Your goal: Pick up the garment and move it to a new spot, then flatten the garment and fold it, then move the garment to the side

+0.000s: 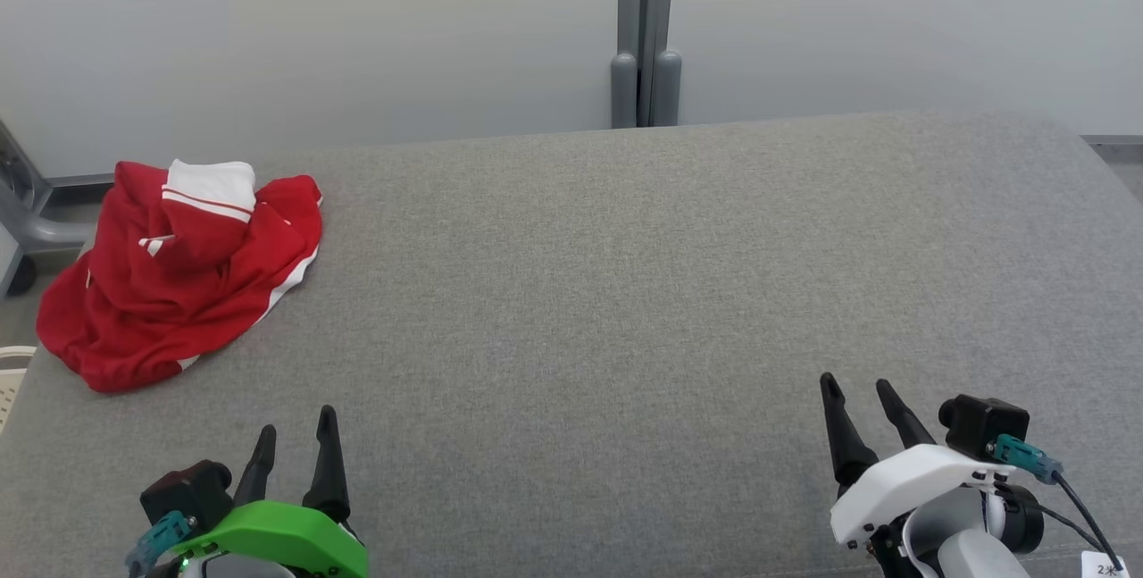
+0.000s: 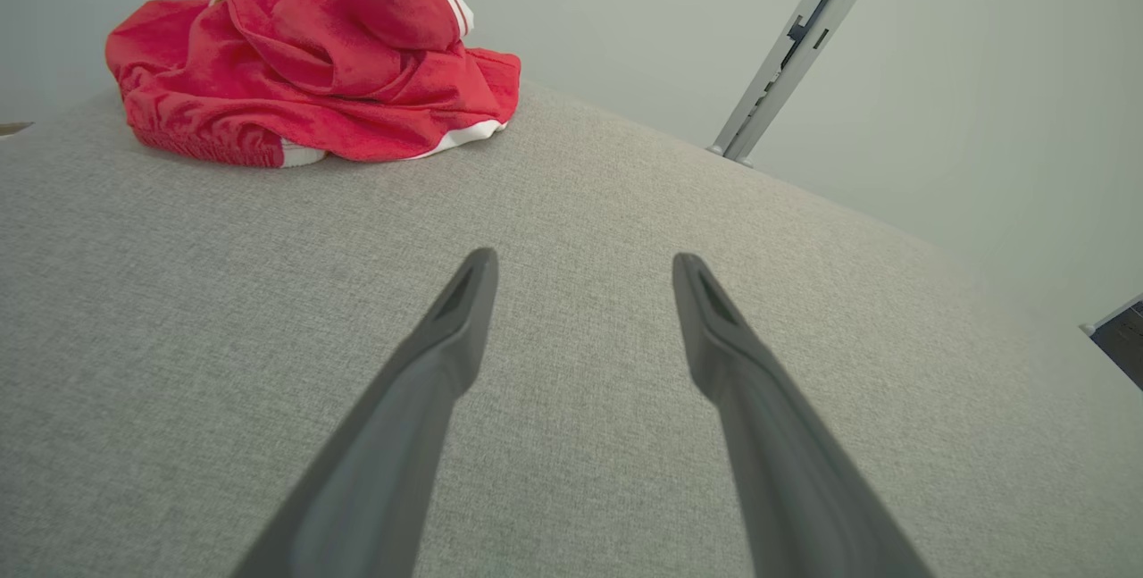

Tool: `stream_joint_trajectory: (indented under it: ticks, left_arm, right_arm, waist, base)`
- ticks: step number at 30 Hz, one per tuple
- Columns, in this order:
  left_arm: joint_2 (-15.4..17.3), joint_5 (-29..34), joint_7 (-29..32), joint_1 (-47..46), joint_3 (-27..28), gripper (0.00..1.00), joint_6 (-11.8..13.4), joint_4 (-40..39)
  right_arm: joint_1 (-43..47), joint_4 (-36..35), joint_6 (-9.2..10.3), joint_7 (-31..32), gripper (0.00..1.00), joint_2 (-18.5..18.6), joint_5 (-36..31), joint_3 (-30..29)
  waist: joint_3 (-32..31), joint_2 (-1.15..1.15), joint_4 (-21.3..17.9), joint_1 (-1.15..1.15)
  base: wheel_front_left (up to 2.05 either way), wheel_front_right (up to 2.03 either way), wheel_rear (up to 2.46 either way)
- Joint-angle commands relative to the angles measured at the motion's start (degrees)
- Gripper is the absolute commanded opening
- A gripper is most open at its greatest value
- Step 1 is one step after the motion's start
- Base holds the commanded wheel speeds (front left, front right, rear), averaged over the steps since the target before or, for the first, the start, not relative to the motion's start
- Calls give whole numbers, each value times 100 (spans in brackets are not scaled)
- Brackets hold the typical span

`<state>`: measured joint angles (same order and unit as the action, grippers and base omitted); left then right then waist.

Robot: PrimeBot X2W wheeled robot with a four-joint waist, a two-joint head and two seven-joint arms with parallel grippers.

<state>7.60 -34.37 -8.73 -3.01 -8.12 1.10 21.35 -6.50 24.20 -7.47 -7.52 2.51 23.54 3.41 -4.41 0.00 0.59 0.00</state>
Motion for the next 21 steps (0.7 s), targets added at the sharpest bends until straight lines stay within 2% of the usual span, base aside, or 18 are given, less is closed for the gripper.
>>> stream_joint_trajectory:
  ticks: [1,21]
  left_arm:
    - [54,158,-54,-62,-41,100,8,-31]
    - [65,625,139,-10,-235,100,84,45]
  right_arm:
    - [-122,-4,-3,-51,100,33,-166,26]
    - [-90,167,-3,-153,100,41,-950,24]
  waist:
    - [-10,0,3,0]
    - [-111,0,50,0]
  base:
    - [0,0,0]
    - [0,0,0]
